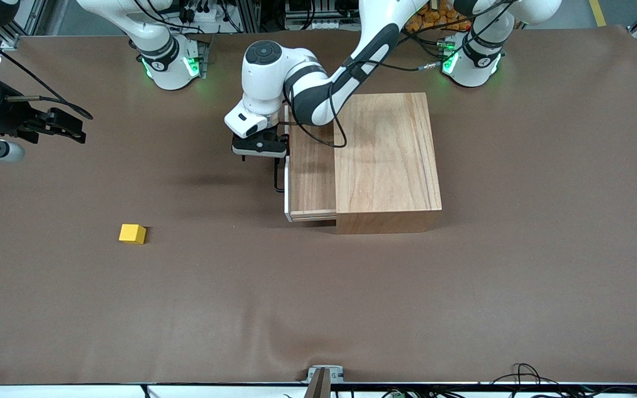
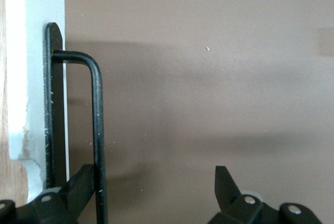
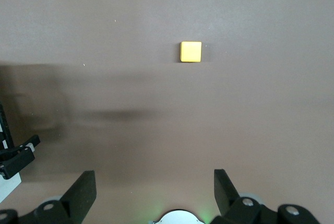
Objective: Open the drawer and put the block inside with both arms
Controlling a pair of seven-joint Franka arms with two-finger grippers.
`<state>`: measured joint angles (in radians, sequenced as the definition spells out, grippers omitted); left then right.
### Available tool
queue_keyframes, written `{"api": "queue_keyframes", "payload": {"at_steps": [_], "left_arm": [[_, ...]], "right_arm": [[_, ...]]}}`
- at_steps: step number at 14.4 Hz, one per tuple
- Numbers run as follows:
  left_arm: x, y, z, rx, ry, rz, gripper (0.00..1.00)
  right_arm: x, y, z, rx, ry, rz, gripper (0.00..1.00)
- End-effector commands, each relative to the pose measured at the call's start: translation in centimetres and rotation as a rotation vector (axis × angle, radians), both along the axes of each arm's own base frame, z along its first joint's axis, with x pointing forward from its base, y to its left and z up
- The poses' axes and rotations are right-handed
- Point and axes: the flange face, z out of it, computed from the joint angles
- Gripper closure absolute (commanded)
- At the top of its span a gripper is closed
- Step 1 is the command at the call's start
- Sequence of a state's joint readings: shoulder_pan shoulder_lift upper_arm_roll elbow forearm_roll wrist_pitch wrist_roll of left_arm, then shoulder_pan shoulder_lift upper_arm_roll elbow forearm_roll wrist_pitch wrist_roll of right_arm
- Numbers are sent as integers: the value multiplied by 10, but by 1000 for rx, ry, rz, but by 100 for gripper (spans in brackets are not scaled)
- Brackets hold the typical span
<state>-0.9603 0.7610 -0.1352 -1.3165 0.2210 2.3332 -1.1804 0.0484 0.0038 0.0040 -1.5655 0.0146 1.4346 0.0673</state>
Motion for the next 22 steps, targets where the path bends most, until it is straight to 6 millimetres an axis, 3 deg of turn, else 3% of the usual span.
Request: {"api": "queue_keyframes", "payload": {"at_steps": [1, 3, 7, 13, 16, 19, 22], "left_arm": [[-5, -13, 11, -59, -29, -9, 0], [-7, -15, 17, -69, -30, -14, 0], [-11, -16, 38, -94, -21, -8, 0], [19, 27, 122, -67, 7, 77, 0], [46, 65, 166, -59, 32, 147, 0], [74, 112, 207, -26, 57, 88, 0], [108, 172, 240, -6, 99, 50, 0]], "right_arm": [[-4, 1, 2, -4, -3, 4, 0], [-5, 13, -1, -10, -2, 15, 0], [-2, 4, -11, -13, 11, -3, 0], [7, -14, -35, -13, 18, -39, 0], [10, -14, -66, -14, 6, -38, 0], [16, -12, -107, -12, -28, -34, 0], [35, -31, -162, -16, 15, -60, 0]]}}
